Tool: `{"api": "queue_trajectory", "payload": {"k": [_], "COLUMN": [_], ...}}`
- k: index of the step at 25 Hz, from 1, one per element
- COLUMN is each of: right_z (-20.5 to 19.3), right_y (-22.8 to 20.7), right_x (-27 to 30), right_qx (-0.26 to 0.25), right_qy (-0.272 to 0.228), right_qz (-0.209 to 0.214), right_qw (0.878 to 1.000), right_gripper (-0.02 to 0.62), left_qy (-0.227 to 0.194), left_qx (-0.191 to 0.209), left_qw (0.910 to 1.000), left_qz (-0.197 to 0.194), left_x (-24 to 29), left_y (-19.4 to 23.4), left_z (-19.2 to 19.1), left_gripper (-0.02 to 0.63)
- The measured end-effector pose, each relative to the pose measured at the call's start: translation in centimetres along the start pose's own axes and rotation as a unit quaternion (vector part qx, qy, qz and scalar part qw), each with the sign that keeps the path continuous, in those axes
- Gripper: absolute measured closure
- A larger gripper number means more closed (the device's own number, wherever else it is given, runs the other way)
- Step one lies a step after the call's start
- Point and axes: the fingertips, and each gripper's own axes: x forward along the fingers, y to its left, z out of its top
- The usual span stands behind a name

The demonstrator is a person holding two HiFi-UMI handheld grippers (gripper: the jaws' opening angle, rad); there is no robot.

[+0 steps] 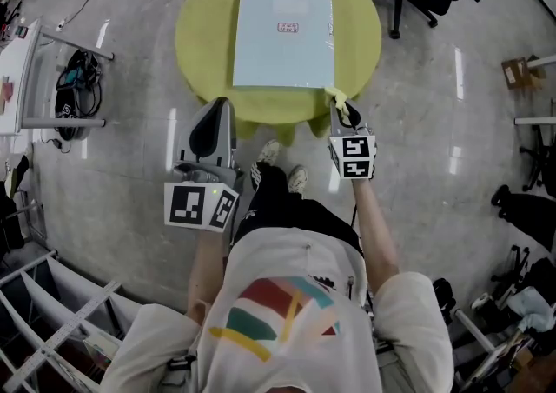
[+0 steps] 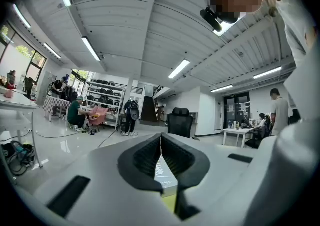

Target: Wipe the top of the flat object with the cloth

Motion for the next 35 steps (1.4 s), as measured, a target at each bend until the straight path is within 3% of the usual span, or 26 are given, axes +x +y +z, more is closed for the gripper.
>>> {"api": "queue_trajectory", "payload": {"k": [4,7,12,16,20,24,35], "right_z": [0.2,2.9,12.2,21.3,26.3,27.0,26.2], "right_y": [0.2,0.6,1.4,2.3,3.8,5.2,5.5], "right_x": [-0.8,-2.1,-4.9,-9.3,-14.3,-16.8,-17.2], "right_qx": [0.021,0.024,-0.034,-0.06,-0.061,-0.069,-0.083], "right_qy": [-0.004,-0.03,-0.096,-0.183,-0.261,-0.298,-0.285], "right_qz": [-0.01,-0.02,-0.042,-0.052,-0.052,-0.06,-0.067], "right_qw": [1.0,0.999,0.994,0.98,0.962,0.95,0.953], "right_gripper": [0.568,0.568,0.568,0.568,0.568,0.568,0.568], "left_qy": [-0.007,-0.021,-0.059,-0.095,-0.119,-0.124,-0.132], "left_qx": [0.001,0.003,0.043,0.075,0.072,0.079,0.083], "left_qw": [1.0,0.9997,0.9973,0.9926,0.99,0.9885,0.9871], "left_qz": [0.001,0.008,0.004,-0.002,-0.019,-0.036,-0.038], "left_x": [0.2,0.5,0.9,0.5,0.3,0.0,-0.1], "left_y": [0.0,0.1,-1.4,-3.3,-5.5,-7.1,-7.8], "left_z": [0.5,2.2,6.4,10.1,11.5,11.0,11.4], "left_gripper": [0.591,0.591,0.591,0.591,0.591,0.591,0.592]}}
